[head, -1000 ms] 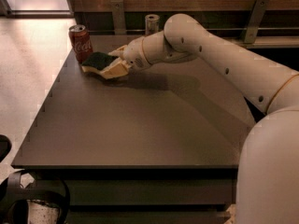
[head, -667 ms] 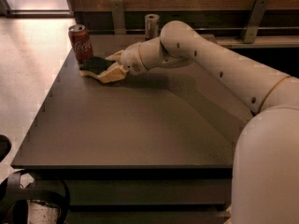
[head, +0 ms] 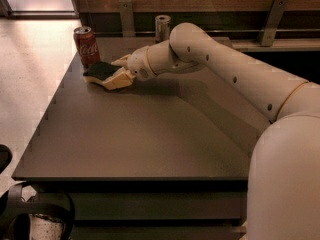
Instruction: Move sponge near coke can
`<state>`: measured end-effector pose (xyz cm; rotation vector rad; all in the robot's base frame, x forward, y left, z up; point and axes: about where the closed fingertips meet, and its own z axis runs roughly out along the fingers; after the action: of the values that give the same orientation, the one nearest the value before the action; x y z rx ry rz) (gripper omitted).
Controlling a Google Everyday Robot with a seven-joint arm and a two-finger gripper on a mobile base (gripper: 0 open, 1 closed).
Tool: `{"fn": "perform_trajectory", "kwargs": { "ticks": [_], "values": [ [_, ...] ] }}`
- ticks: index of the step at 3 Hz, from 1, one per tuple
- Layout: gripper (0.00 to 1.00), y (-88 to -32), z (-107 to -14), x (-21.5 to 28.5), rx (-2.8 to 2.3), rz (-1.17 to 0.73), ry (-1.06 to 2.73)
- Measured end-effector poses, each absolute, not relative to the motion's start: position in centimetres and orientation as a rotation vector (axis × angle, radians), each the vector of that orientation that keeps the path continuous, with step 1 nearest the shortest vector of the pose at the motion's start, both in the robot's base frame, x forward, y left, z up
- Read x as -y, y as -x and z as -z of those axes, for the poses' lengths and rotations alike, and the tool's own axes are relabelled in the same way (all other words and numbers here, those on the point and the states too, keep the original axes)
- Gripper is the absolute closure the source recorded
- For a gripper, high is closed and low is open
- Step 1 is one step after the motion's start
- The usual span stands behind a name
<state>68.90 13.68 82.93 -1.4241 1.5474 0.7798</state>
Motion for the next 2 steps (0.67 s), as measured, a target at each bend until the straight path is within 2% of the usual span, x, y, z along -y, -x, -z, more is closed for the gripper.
{"fn": "perform_trajectory", "kwargs": {
  "ticks": [2],
  "values": [
    [0.07,-68.72,-82.75,-14.2,-1.545,-0.788,1.43]
  ]
}}
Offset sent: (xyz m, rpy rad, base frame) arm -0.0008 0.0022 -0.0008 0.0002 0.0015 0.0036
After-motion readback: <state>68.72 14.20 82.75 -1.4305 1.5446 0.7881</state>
